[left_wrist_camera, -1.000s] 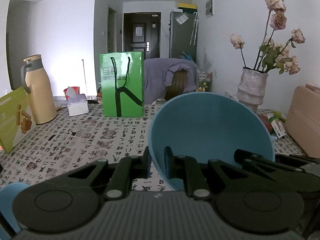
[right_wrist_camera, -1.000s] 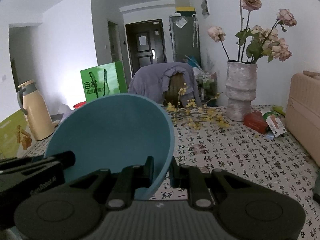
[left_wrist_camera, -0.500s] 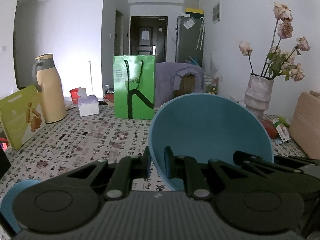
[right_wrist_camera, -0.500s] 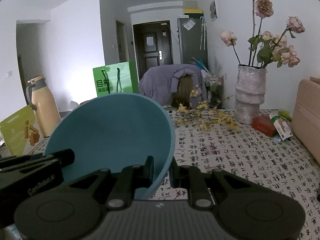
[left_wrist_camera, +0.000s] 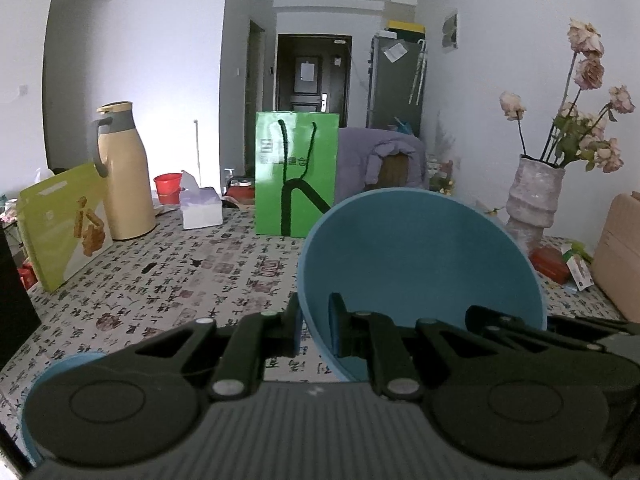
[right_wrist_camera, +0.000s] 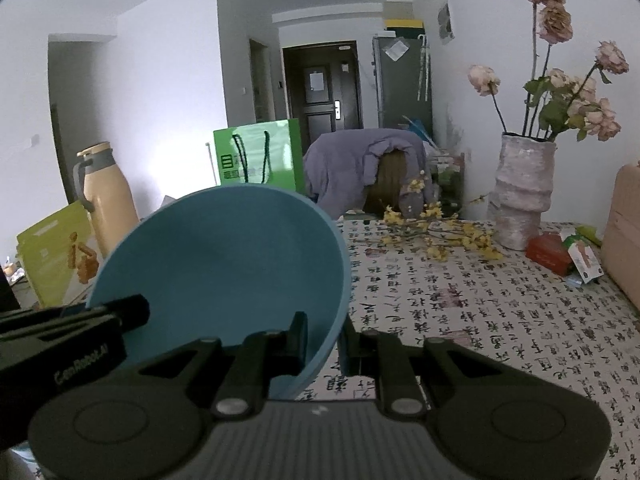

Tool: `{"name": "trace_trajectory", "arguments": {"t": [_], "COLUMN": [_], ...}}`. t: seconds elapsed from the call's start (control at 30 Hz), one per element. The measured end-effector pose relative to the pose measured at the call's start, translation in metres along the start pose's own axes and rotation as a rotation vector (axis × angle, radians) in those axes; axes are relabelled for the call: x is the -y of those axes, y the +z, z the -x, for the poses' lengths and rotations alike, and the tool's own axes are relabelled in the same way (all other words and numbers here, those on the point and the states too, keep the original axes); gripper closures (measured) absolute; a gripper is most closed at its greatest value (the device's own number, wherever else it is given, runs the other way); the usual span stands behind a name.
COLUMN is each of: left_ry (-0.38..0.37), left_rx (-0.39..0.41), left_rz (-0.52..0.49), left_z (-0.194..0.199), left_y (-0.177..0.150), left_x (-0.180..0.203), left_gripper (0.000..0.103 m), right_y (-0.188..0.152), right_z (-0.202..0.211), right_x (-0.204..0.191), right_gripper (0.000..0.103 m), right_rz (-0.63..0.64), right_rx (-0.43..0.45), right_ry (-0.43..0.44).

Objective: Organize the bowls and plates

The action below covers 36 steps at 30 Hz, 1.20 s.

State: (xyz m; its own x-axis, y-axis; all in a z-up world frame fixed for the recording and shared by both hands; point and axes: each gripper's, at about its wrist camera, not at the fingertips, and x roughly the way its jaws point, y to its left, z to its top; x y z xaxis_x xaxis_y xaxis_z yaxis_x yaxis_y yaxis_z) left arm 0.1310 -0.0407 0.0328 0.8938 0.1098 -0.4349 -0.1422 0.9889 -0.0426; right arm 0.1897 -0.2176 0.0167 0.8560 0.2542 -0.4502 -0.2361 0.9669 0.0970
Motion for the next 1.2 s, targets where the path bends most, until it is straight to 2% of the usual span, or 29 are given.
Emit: {"name": "trace_trajectory", "arguments": {"t": [1.2], "left_ry": [0.076], "left_rx": [0.018], "left_rz": [0.090], "left_z": [0.020], "left_y": [-0.007], "left_x": [-0.087], "left_gripper": [0.090], "right_y": [-0.006], "right_z": [-0.003], "right_x": [-0.091], "right_gripper": [0.088], "right_rz": [0.094], "right_rx": [-0.020], "right_ry": [0.085]}}
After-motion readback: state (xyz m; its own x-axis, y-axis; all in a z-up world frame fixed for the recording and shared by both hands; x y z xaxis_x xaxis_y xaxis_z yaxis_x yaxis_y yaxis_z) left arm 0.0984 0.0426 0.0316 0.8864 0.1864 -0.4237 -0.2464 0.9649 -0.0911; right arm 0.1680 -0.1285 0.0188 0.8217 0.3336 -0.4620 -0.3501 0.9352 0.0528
